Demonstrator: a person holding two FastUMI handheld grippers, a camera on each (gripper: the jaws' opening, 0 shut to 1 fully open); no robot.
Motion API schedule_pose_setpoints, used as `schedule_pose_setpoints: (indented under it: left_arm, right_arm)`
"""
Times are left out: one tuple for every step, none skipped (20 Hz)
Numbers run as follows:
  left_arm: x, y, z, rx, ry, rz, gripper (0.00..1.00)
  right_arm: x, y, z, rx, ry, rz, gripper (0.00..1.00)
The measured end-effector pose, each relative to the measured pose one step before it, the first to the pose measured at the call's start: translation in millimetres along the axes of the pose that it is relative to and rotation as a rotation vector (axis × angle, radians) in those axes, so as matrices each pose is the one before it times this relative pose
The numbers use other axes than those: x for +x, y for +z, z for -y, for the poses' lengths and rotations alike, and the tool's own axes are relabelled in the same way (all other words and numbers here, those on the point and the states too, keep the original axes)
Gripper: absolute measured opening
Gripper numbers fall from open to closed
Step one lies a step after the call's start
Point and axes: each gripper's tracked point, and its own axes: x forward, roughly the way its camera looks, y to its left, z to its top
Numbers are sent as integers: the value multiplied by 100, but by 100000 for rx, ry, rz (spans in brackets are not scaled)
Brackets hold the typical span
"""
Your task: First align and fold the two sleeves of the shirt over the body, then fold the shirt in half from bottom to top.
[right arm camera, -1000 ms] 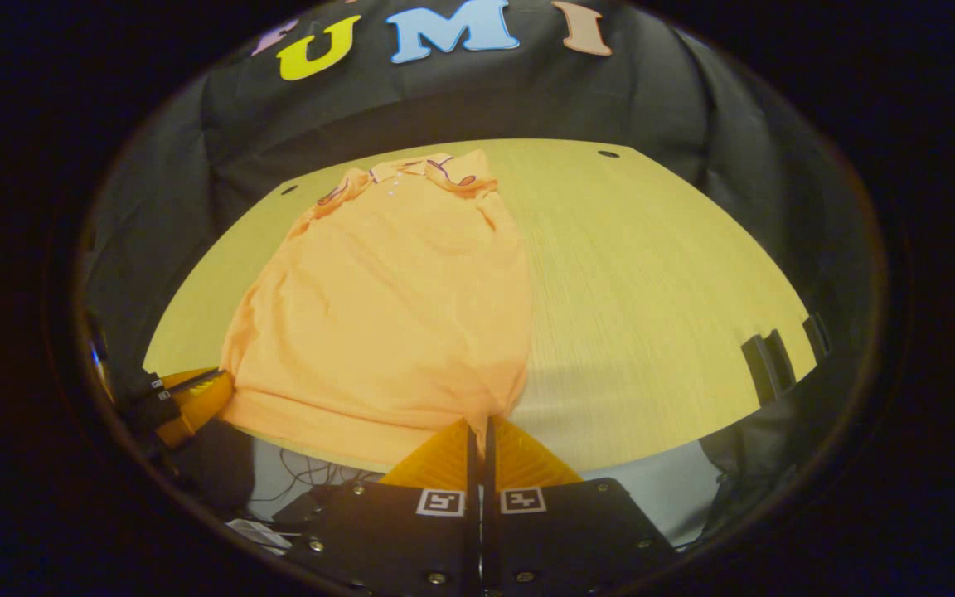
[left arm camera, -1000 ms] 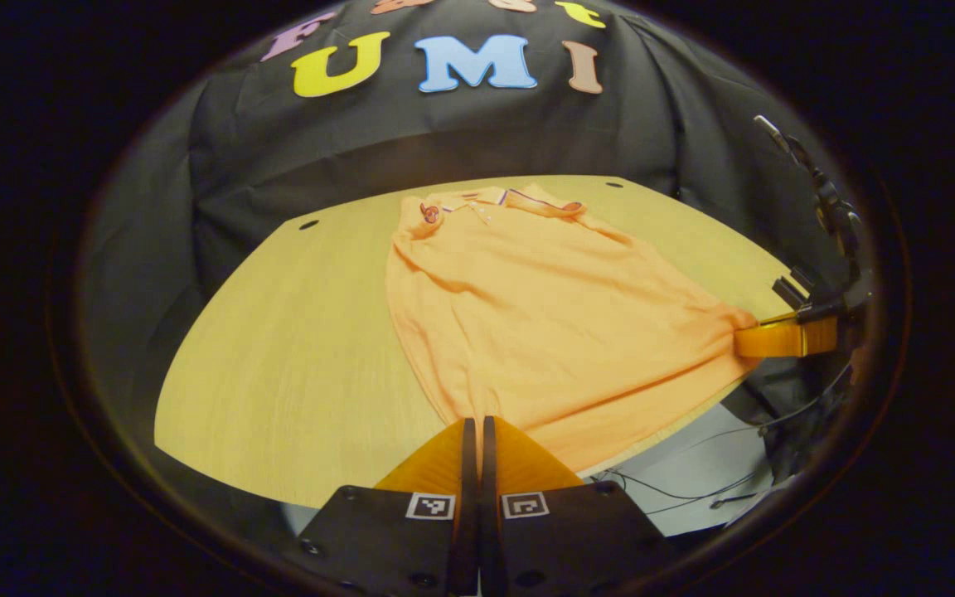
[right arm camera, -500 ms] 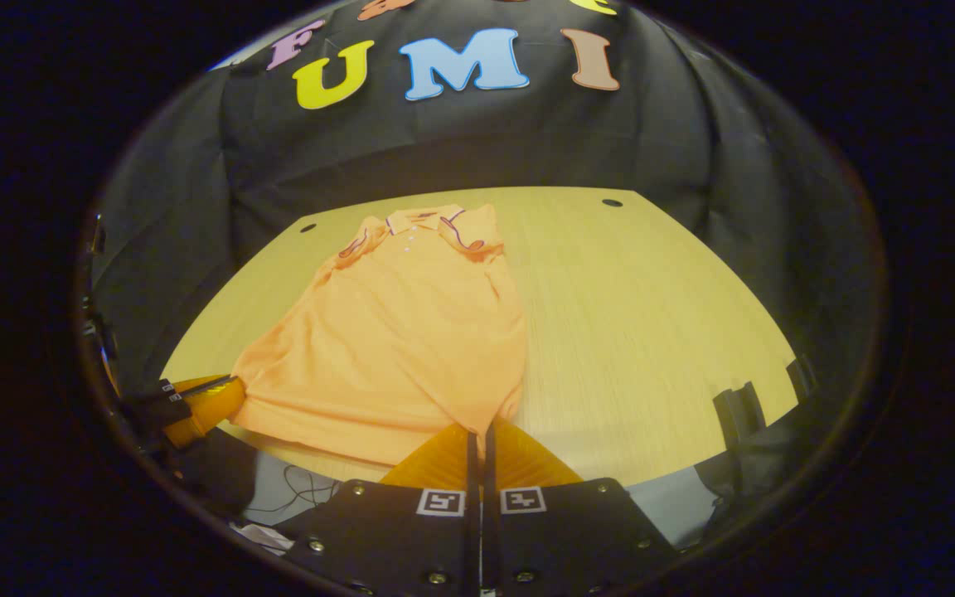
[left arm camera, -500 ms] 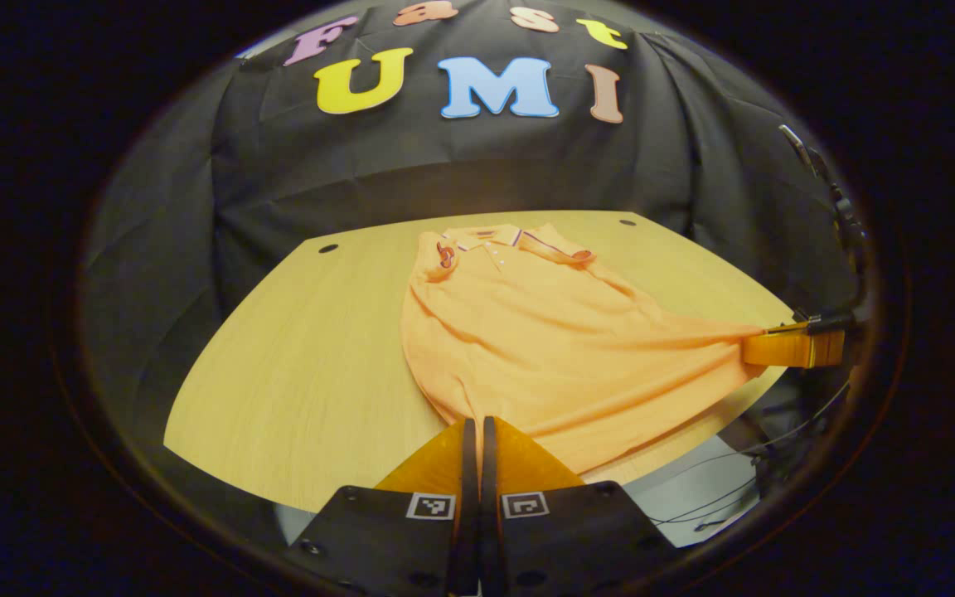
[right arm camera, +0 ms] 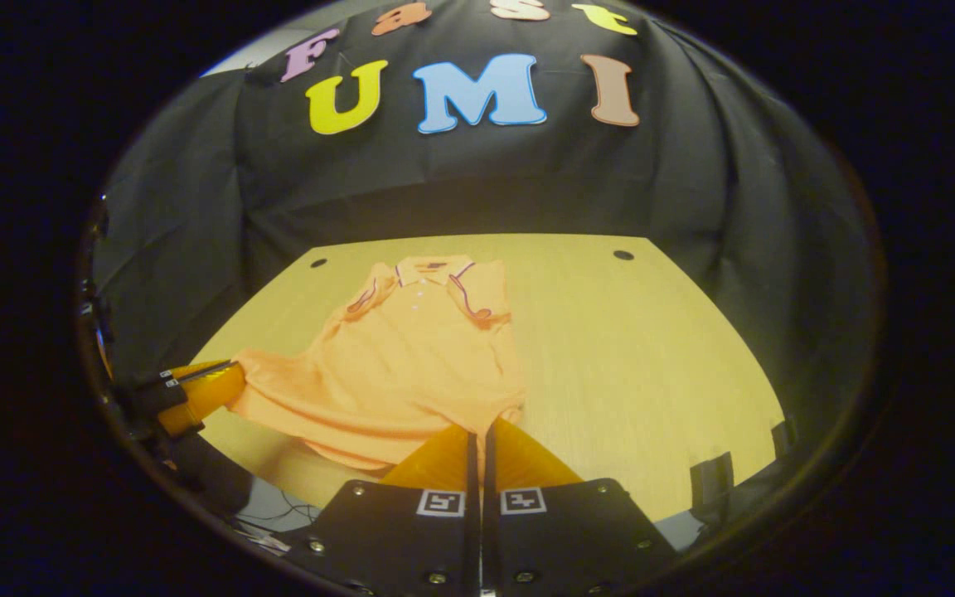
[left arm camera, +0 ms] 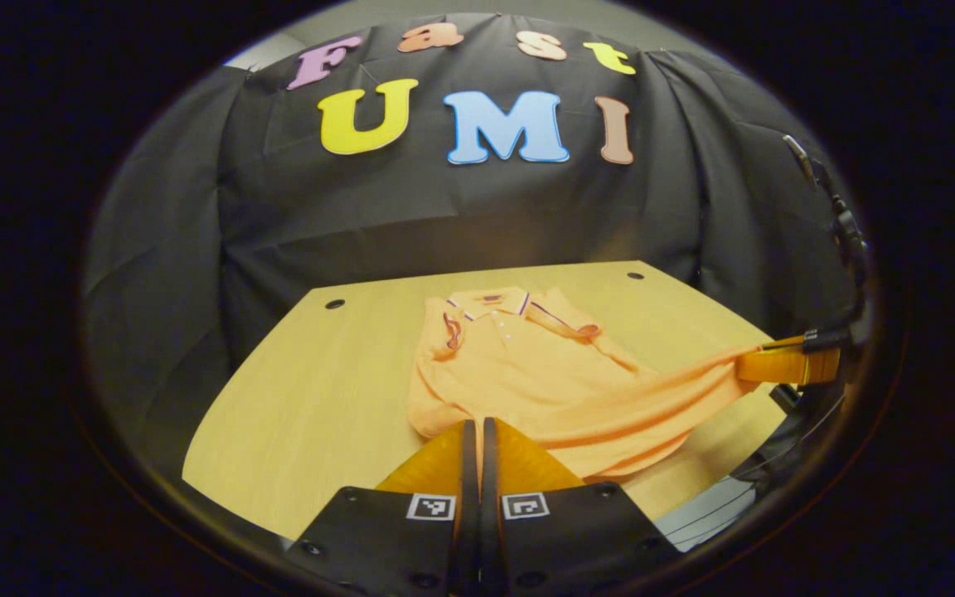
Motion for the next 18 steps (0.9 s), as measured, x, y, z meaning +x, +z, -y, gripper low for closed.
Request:
schedule_pose_setpoints:
  left_arm:
    - [635,980,-290,-359,117,1309,7]
    - [714,1062,-214,-288,105,1055,7]
    - [863,821,-314,-573,-144,869,7]
    - [805,791,-174,-797,-462,600,7]
    - [735,661,-131,-926,-314,567,6]
    - [801,622,-135,-902,-308,315,6]
    - [723,538,-202,-605,-11,484,6]
    - [812,594,-212,-377,-220,337,6]
    - [1234,80,-401,-343,-92,394,6]
    - [997,504,-163,-411,-340,200,6]
    - [966,487,-199,-506,-244,265,6]
    - [1035,537,-91,-675,-722,250,7]
    - [1001,644,-246,-637,-545,464,7]
    - [997,826,-397,-459,-625,629,7]
    - [1098,711,-310,-142,-586,687,7]
    - [1099,636,-381,184,-728,459,7]
    - [1043,442,-272,70,-649,-48,7]
    - [946,663,-326,-124,-1108,221,6]
  right_arm:
    - [424,981,-63,186,436,269,1]
    - [372,780,-3,-40,322,364,1]
    - [441,913,134,-355,-147,598,1]
    - [497,897,177,-696,-556,872,1]
    - [557,884,243,-973,-797,612,1]
    - [584,673,87,-1021,-565,143,1]
    - [555,824,7,-556,-222,385,1]
    - [620,842,-63,-511,-83,574,1]
    - [468,917,63,-752,-561,591,1]
    - [659,873,22,-742,-479,695,1]
    - [649,911,-35,-276,-381,551,1]
    - [648,897,-42,1,-521,585,1]
    - [647,970,-69,20,-581,705,1]
    - [704,805,-64,-60,-847,513,1]
    - [742,866,-76,-5,-912,358,1]
    - [823,681,-113,73,-888,109,1]
    - [911,736,-128,152,-859,72,1]
    - [916,739,-295,117,-648,121,1]
